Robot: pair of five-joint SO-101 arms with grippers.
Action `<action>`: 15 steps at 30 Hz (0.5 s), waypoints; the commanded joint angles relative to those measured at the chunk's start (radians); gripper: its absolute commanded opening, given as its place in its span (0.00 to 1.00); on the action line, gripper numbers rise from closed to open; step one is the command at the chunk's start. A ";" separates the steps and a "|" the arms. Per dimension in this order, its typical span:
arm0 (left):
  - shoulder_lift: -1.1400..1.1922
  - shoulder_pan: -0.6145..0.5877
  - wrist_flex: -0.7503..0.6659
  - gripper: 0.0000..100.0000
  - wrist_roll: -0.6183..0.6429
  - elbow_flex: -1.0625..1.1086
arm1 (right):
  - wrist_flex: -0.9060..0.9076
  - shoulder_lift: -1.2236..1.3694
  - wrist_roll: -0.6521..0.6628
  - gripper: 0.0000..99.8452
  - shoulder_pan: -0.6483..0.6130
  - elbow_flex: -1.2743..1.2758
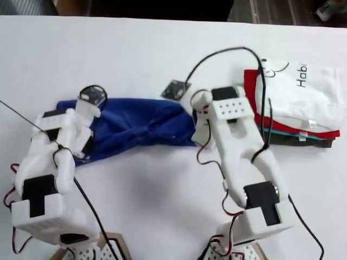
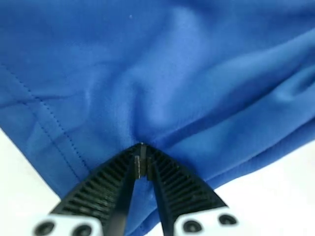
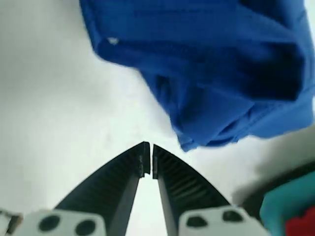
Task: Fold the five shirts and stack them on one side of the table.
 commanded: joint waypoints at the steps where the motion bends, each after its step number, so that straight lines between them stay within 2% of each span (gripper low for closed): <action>1: -0.002 -0.006 -0.041 0.02 0.006 -0.002 | -0.137 -0.021 -0.002 0.02 -0.028 0.006; 5: -0.002 -0.006 -0.041 0.02 0.006 -0.002 | -0.236 0.108 -0.081 0.02 -0.033 -0.083; 15: -0.002 -0.006 -0.041 0.02 0.008 -0.002 | -0.236 0.318 -0.262 0.02 -0.035 -0.500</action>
